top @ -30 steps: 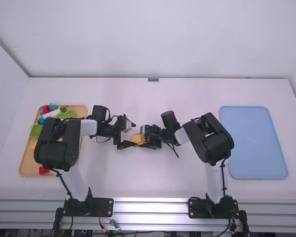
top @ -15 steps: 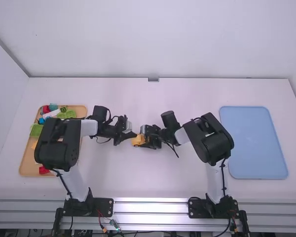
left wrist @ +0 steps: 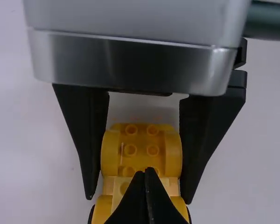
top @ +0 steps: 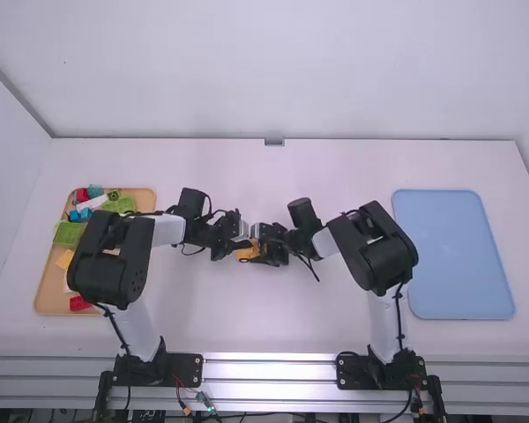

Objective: Assemble lego blocks to make yellow taxi

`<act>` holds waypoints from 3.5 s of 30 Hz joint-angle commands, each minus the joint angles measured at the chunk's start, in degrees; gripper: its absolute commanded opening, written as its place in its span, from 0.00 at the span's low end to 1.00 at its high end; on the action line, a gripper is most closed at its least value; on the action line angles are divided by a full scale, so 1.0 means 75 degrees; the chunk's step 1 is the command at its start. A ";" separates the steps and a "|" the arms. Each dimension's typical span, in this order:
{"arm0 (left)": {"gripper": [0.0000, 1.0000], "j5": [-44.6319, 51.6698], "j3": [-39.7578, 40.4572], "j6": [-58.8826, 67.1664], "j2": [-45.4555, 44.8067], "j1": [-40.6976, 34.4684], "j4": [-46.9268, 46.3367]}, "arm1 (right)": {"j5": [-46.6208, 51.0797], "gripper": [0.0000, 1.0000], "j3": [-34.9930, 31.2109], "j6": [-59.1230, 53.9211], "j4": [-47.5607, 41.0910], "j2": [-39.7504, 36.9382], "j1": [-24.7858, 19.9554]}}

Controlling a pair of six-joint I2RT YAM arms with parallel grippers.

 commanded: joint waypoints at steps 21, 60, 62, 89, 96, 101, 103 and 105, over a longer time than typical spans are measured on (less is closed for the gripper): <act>0.02 -0.1370 -0.0903 -0.0501 0.0058 0.0125 0.0670 | 0.0533 0.48 -0.0137 0.0041 -0.0224 0.0184 0.0012; 0.99 0.1061 0.0038 -0.4992 -0.3596 0.3057 0.0187 | 0.0801 0.99 -0.0137 0.0178 -0.0332 0.0085 -0.0055; 0.99 0.0851 0.0041 -0.5257 -0.3637 0.3182 0.0210 | 0.0994 0.99 -0.0137 0.0388 -0.0460 -0.0061 -0.0055; 0.99 -0.8090 0.1585 -1.0051 -0.3602 0.5587 -0.3465 | 0.4532 0.99 -0.0131 0.0408 -0.3923 -0.4284 -0.0638; 0.99 -0.6767 0.3375 -0.8151 -0.2346 0.7385 -0.5184 | 0.4561 0.99 -0.0128 0.0227 -0.3465 -0.4290 -0.0714; 0.99 -0.6417 0.5625 -0.5939 -0.0297 0.8026 -0.6816 | 0.4870 0.99 -0.0131 -0.0219 -0.3360 -0.4290 -0.0667; 1.00 -0.6464 0.5931 -0.5429 0.0012 0.8029 -0.6983 | 0.5004 0.99 -0.0131 -0.0213 -0.3305 -0.4290 -0.0664; 0.89 -0.6446 0.6548 -0.3640 0.0784 0.7953 -0.7318 | 0.5284 0.99 -0.0131 -0.0219 -0.3206 -0.4290 -0.0656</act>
